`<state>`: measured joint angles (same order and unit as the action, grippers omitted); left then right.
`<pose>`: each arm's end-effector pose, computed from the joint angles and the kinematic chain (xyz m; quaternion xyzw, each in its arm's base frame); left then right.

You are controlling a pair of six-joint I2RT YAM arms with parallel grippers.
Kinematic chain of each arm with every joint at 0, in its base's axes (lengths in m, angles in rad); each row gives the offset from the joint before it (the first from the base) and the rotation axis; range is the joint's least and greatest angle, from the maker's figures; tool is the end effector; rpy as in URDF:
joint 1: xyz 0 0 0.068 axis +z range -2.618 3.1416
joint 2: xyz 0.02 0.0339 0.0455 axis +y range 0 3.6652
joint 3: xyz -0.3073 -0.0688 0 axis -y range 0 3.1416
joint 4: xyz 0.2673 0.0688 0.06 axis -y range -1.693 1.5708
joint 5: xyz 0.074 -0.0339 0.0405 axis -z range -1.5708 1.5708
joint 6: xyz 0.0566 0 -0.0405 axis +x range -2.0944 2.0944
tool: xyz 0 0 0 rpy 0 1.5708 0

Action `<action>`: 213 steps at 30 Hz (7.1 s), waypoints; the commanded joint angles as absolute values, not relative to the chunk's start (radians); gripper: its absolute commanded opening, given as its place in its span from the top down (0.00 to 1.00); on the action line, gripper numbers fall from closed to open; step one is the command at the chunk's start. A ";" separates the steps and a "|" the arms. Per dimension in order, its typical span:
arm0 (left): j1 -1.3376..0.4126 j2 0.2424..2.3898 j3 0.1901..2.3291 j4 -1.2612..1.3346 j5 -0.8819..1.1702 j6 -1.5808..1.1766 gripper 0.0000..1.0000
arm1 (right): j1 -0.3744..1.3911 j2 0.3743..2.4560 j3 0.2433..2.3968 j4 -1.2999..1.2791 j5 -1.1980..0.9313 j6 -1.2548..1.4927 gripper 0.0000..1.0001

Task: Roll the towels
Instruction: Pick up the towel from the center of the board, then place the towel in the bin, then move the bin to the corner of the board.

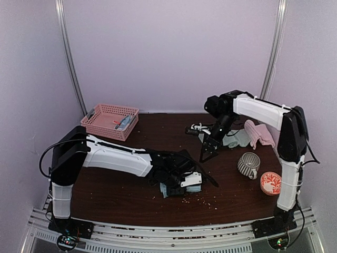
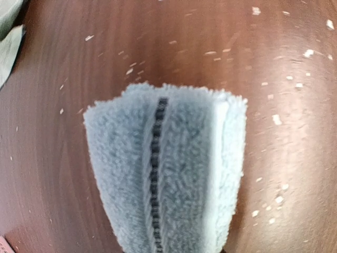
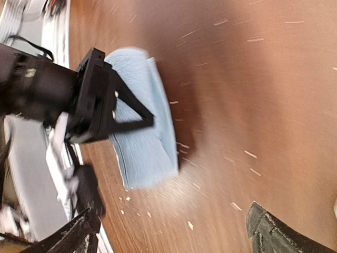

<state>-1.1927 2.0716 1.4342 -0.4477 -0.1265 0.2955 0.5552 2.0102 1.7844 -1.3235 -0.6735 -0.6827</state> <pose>0.1834 -0.4424 0.1571 0.6449 0.7230 -0.0488 0.2428 0.3444 0.2552 0.2720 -0.5505 0.7666 0.3291 0.0312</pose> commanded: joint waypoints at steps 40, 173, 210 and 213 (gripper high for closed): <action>-0.803 1.815 1.673 -0.510 -0.153 0.090 1.00 | 0.151 1.354 1.075 -0.337 -0.359 -0.269 0.00; -0.107 2.437 2.137 -0.676 0.424 -0.052 0.37 | 0.144 1.458 0.981 -0.333 -0.487 -0.318 0.00; -0.077 2.449 2.089 -0.615 0.505 -0.092 0.33 | 0.144 1.473 0.990 -0.347 -0.502 -0.322 0.00; -0.071 2.459 2.094 -0.615 0.489 -0.097 0.32 | 0.144 1.473 0.989 -0.347 -0.500 -0.322 0.00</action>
